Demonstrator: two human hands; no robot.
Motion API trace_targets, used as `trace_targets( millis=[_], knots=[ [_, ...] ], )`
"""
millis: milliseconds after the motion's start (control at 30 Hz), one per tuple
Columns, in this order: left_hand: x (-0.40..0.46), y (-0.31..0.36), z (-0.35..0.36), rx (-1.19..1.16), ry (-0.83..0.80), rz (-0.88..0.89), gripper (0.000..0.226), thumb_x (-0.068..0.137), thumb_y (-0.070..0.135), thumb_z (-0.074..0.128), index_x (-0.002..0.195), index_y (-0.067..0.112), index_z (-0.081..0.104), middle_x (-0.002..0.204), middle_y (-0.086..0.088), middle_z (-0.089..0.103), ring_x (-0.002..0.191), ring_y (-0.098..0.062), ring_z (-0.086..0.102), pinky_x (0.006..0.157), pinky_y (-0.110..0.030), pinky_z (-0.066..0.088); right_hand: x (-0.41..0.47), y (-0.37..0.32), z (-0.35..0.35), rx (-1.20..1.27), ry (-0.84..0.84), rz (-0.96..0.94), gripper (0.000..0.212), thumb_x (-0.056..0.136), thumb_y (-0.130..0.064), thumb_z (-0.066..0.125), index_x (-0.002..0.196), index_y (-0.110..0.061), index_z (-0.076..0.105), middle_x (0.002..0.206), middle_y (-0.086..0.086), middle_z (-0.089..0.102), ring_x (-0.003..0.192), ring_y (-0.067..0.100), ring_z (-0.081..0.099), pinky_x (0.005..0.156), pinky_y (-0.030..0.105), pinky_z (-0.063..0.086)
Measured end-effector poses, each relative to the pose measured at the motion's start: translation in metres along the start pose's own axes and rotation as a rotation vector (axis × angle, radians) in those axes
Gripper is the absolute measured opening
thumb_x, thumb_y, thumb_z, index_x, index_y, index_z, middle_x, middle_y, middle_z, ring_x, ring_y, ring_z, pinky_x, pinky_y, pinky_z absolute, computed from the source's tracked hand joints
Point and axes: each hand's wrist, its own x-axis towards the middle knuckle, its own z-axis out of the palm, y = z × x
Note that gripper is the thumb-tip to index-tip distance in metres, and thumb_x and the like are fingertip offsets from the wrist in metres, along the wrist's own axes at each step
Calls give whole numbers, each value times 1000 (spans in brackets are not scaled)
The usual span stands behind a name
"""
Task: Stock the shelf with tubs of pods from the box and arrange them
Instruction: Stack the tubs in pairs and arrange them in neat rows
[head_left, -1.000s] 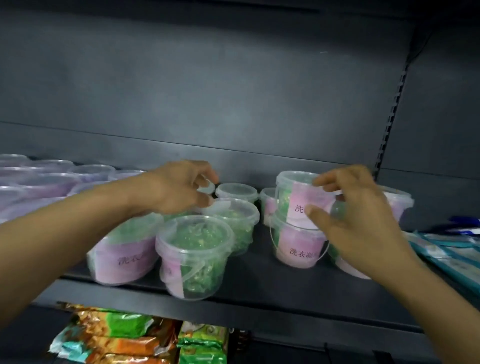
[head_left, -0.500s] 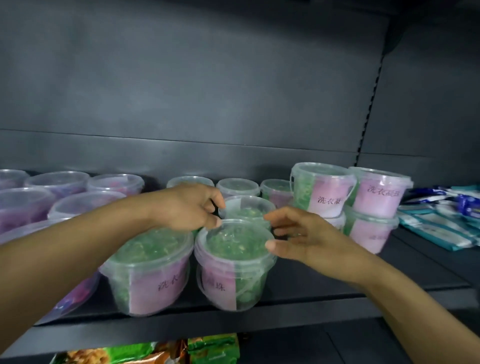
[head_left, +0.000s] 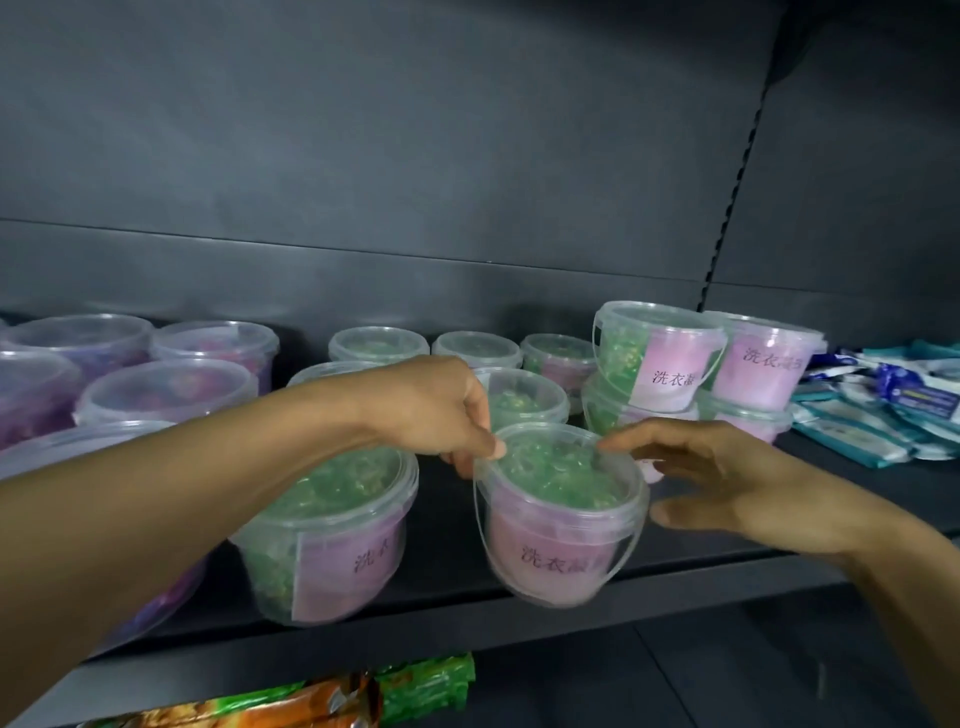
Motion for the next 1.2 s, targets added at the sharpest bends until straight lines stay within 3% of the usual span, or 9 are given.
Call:
trace_targets(
  millis=[167, 267, 500, 667, 867, 933, 1033, 1133, 1200],
  knots=[
    [16, 4, -12, 142, 245, -49, 15, 85, 30, 64, 73, 22, 65, 62, 15, 64, 70, -4, 58, 66, -21, 42, 1, -19, 32, -257, 56, 95, 96, 48, -65, 78, 131, -54, 30, 128, -36, 37, 118, -10, 41, 104, 22, 38],
    [35, -3, -21, 107, 348, -75, 10, 86, 20, 62, 80, 27, 63, 79, 15, 63, 85, -10, 57, 76, -22, 41, 9, -17, 52, -357, 219, 31, 91, 47, -59, 79, 126, -47, 35, 124, -28, 37, 113, -6, 43, 95, 16, 40],
    [84, -8, -15, 147, 93, -51, 41, 90, 21, 60, 130, 25, 53, 135, 0, 54, 121, -19, 52, 105, -35, 41, -2, -2, 3, 101, 263, 29, 79, 39, -32, 87, 111, -26, 54, 112, -19, 59, 84, -14, 63, 58, 9, 50],
    [89, 5, -14, 379, -87, -1, 49, 91, 25, 56, 138, 34, 44, 145, 6, 43, 126, -18, 46, 105, -30, 38, 1, -18, -38, 121, 450, -30, 74, 38, -33, 85, 107, -25, 59, 107, -12, 65, 90, 5, 66, 68, 19, 53],
    [69, 16, -28, 454, -29, -53, 24, 89, 32, 57, 105, 19, 69, 84, 2, 70, 59, -9, 62, 87, -32, 53, 12, -30, -51, 128, 531, -99, 76, 38, -30, 94, 105, -23, 60, 97, -6, 70, 77, 7, 70, 65, 16, 54],
    [64, 17, -29, 459, 39, -36, 27, 87, 35, 61, 106, 17, 69, 83, 2, 67, 73, -15, 60, 84, -32, 51, 15, -33, -50, 92, 540, -99, 77, 37, -32, 92, 107, -26, 60, 98, -10, 68, 76, 4, 69, 67, 17, 52],
    [59, 12, -22, 292, -16, 56, 36, 91, 29, 60, 127, 29, 57, 127, 9, 53, 89, -12, 61, 74, -14, 48, 19, -37, -50, 31, 549, -99, 61, 53, -29, 84, 109, -28, 59, 96, -15, 64, 72, -6, 65, 62, 7, 47],
    [58, 8, -15, 219, -117, 95, 40, 93, 22, 58, 131, 33, 54, 146, 11, 41, 128, -11, 46, 102, -20, 39, 22, -41, -52, -10, 539, -93, 62, 53, -31, 83, 110, -30, 58, 100, -15, 63, 78, 3, 67, 72, 15, 49],
    [61, 9, -15, 314, -89, 68, 39, 92, 24, 57, 130, 33, 55, 146, 8, 42, 128, -11, 44, 103, -21, 35, 26, -44, -52, -20, 529, -94, 70, 46, -39, 82, 111, -30, 58, 103, -14, 63, 83, 6, 66, 75, 19, 49]
  ],
)
